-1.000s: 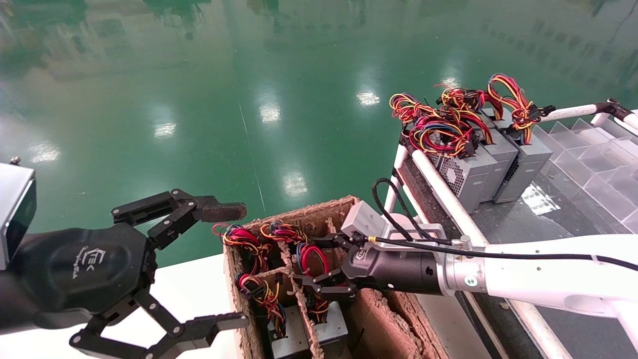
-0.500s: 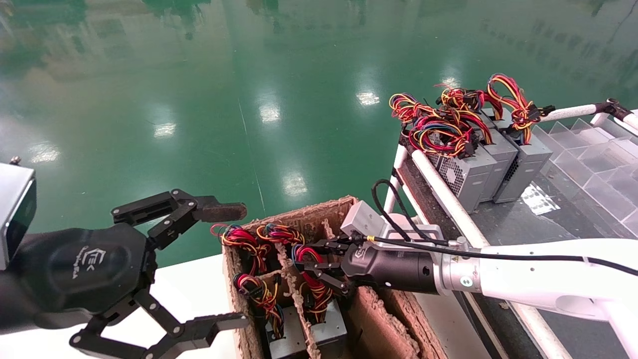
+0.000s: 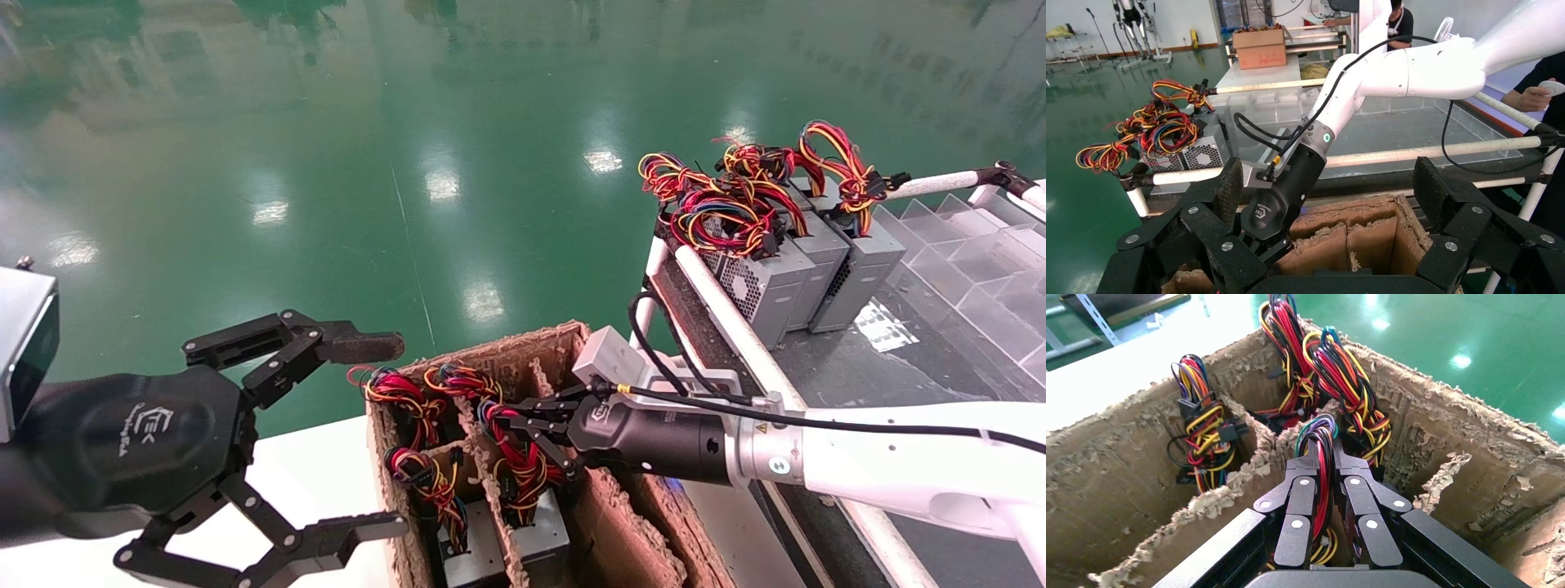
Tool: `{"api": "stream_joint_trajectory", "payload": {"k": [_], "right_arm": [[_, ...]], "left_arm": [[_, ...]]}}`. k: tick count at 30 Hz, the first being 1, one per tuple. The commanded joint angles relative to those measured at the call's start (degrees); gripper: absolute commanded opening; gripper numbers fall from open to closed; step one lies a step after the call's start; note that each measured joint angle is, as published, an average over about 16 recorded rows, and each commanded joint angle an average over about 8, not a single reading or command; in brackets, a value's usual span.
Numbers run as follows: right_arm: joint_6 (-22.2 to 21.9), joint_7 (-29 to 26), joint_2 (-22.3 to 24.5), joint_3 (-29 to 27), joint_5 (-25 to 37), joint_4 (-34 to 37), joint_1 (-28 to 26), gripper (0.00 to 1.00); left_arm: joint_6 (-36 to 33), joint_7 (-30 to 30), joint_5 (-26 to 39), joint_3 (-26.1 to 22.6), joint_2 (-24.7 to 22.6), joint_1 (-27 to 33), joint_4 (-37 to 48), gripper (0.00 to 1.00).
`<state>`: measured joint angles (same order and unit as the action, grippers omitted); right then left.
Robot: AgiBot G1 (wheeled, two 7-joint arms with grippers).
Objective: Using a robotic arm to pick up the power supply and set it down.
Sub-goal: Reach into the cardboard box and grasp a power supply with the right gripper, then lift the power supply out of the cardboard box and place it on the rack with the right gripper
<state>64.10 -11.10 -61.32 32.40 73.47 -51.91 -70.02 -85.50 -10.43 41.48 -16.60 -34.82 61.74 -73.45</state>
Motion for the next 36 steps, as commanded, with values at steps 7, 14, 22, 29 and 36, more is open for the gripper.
{"api": "stream_joint_trajectory", "payload": {"k": [7,14,22,29,36], "right_arm": [[1.43,0.15,1.74,-1.97,-3.41,-1.21,0.79,0.00],[4.18,-1.23,4.30,-4.18,-7.45,-2.27,0.38,0.00],[6.95,-2.55,7.38,-7.45,-12.83,-3.56,-0.48,0.00],[9.17,-2.87,9.00,-10.04,-17.16,-2.43,-1.59,0.00],[11.37,-3.08,10.93,-12.95,-21.25,1.02,-4.39,0.00]], "left_arm": [[0.01,0.01,-0.02,-0.03,0.01,0.01,0.00,1.00],[0.02,0.03,-0.04,-0.05,0.02,0.01,0.00,1.00],[0.04,0.04,-0.06,-0.08,0.03,0.02,0.00,1.00],[0.05,0.05,-0.07,-0.11,0.04,0.02,0.00,1.00],[0.06,0.06,-0.09,-0.13,0.05,0.03,0.00,1.00]]}}
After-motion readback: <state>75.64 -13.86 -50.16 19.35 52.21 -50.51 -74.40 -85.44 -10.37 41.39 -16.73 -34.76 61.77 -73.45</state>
